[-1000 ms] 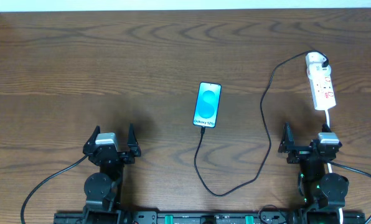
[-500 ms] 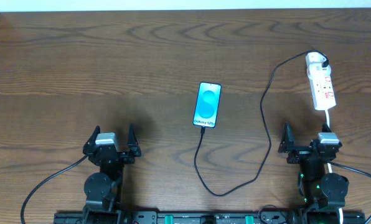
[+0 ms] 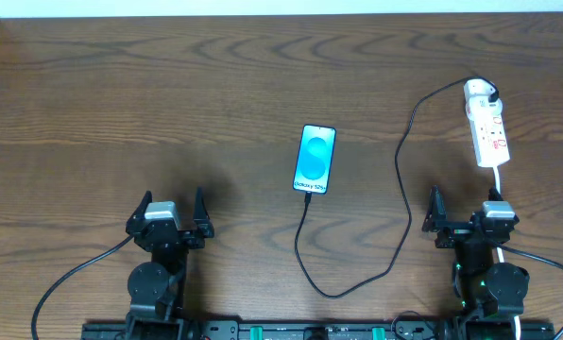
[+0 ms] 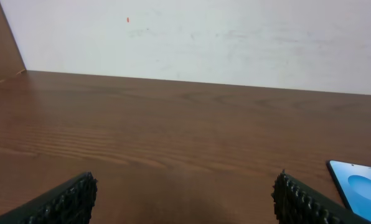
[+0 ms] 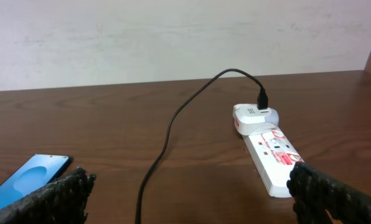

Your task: Plug charger to phone and switch on socket

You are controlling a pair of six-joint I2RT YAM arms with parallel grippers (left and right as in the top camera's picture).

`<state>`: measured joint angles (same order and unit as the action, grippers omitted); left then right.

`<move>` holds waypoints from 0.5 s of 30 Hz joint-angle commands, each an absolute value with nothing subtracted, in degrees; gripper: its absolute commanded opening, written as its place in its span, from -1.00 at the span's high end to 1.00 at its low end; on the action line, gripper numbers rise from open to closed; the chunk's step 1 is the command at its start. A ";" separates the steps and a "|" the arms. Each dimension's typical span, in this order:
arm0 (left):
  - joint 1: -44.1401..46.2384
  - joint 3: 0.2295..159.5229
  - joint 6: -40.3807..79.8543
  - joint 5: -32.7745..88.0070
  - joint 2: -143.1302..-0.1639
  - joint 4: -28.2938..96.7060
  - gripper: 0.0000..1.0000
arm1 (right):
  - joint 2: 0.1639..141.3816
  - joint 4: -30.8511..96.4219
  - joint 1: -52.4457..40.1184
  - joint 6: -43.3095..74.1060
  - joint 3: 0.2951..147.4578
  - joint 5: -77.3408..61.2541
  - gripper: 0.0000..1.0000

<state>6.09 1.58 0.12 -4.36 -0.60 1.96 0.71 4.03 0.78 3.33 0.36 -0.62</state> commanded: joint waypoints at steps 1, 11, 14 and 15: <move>5.80 0.23 -0.19 -4.56 -0.23 3.84 -0.80 | 0.38 4.27 0.12 2.50 0.30 -0.95 -0.99; 5.80 0.23 -0.19 -4.56 -0.23 3.86 -0.80 | 0.38 4.27 0.12 2.50 0.30 -0.95 -0.99; 5.80 0.23 -0.19 -4.56 -0.23 3.84 -0.80 | 0.38 4.29 0.12 2.50 0.30 -0.95 -0.98; 5.80 0.23 -0.19 -4.56 -0.23 3.84 -0.80 | 0.38 4.27 0.12 2.50 0.30 -0.95 -0.99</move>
